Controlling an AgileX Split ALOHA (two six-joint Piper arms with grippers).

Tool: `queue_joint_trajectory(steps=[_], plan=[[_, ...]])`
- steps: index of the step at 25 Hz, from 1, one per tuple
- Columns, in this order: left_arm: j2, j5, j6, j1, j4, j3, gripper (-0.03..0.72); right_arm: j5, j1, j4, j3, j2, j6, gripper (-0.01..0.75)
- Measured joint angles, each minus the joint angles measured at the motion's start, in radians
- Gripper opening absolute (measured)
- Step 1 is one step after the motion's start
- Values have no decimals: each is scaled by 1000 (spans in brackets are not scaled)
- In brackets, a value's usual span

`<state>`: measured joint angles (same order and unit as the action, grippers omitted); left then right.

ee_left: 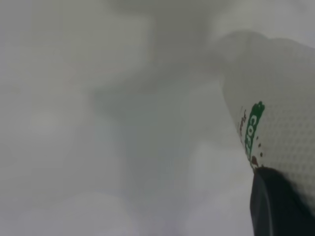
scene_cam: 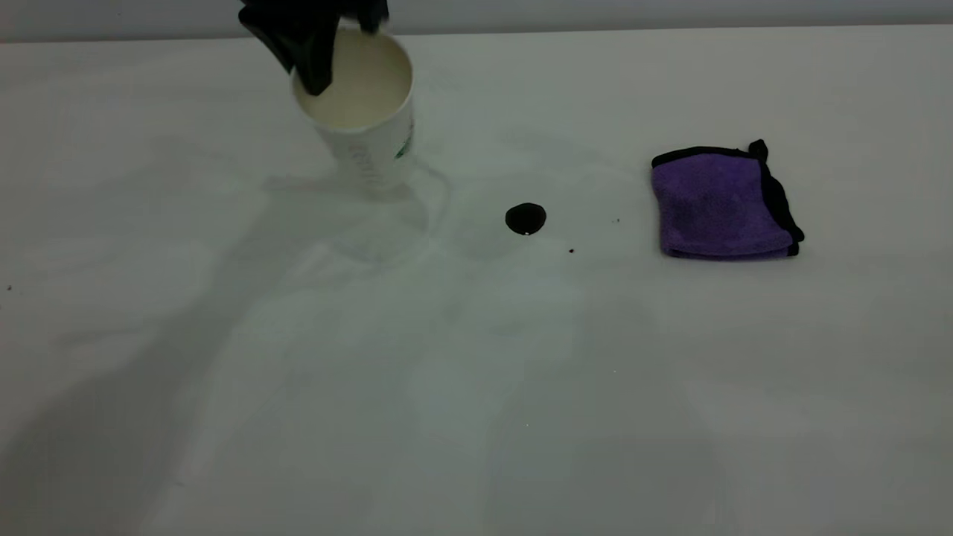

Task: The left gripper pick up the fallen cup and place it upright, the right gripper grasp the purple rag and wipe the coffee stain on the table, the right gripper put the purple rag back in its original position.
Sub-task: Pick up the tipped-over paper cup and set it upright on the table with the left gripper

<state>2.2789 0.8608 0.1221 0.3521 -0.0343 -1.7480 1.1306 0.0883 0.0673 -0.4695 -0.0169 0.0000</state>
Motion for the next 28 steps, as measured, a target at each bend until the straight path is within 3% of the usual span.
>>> queue_joint_trajectory(steps=[9,19,23,28], plan=[[174,172,22,-107,-113,-199,0,0,0,0,0,0,0,479],[251,210,20,-111,-137,-278,28,0,0,0,0,0,0,479],[251,210,20,-111,-137,-278,104,0,0,0,0,0,0,479],[241,215,35,-111,-137,-278,284,0,0,0,0,-1,0,479]])
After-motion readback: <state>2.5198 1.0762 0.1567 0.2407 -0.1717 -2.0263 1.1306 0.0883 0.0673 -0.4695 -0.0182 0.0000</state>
